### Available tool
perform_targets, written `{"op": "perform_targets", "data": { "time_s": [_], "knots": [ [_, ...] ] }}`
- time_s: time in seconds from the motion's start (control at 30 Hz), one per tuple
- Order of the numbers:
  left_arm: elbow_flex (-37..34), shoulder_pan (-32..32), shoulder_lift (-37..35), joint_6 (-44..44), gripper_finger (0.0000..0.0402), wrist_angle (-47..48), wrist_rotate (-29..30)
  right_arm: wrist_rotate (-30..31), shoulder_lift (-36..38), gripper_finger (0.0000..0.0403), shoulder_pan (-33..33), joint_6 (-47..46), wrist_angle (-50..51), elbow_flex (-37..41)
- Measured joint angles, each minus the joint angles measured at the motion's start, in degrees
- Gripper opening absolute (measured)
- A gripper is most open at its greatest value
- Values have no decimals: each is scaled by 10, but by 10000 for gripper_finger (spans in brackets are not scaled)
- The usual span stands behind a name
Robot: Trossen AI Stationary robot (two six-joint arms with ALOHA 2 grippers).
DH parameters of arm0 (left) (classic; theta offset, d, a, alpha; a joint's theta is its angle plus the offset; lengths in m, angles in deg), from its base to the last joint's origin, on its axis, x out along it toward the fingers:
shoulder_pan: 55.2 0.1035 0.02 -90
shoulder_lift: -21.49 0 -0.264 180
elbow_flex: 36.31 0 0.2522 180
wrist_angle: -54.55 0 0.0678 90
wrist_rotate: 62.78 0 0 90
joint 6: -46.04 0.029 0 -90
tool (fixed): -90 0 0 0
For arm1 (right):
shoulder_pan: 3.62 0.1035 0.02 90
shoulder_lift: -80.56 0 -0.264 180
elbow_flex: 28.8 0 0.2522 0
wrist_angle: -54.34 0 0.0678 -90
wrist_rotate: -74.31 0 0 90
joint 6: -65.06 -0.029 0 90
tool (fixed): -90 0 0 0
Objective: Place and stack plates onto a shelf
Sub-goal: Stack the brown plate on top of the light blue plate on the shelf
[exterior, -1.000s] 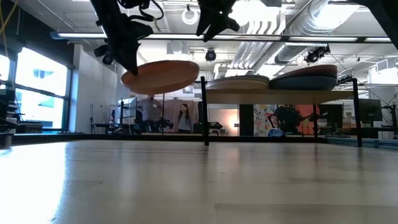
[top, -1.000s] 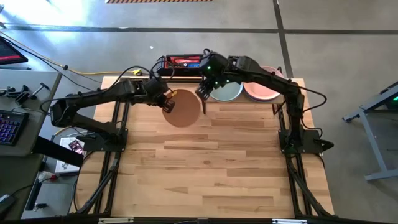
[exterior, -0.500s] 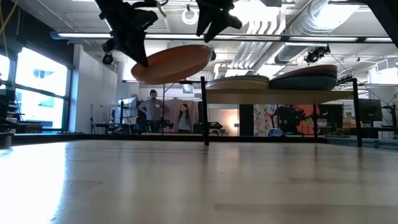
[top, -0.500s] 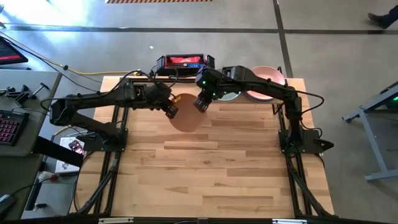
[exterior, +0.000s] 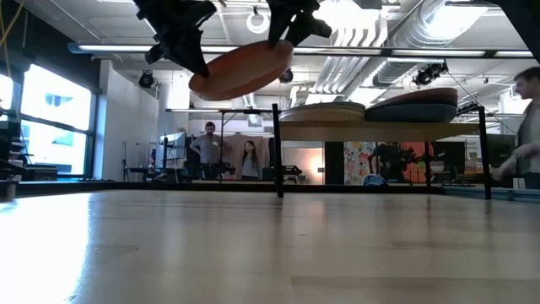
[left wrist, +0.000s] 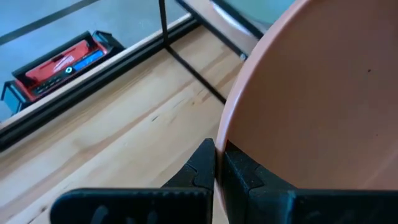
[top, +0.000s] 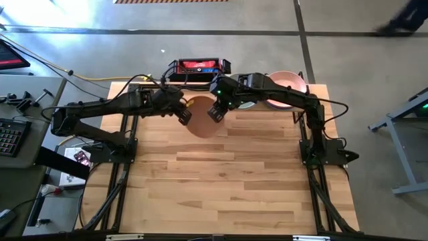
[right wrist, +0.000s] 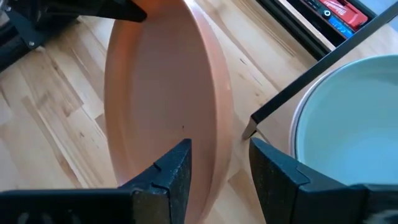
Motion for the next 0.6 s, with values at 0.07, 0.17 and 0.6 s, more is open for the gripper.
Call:
{"op": "perform_targets", "data": {
  "time_s": [0.07,0.17,0.6],
  "knots": [
    [0,0,0,1,1,-9,0,0,0,137,0,-1,0,0],
    [0,0,0,5,1,-11,0,0,0,131,0,-3,0,0],
    [0,2,0,14,5,-13,-1,8,0,17,-1,-13,2,0]
  ]
}}
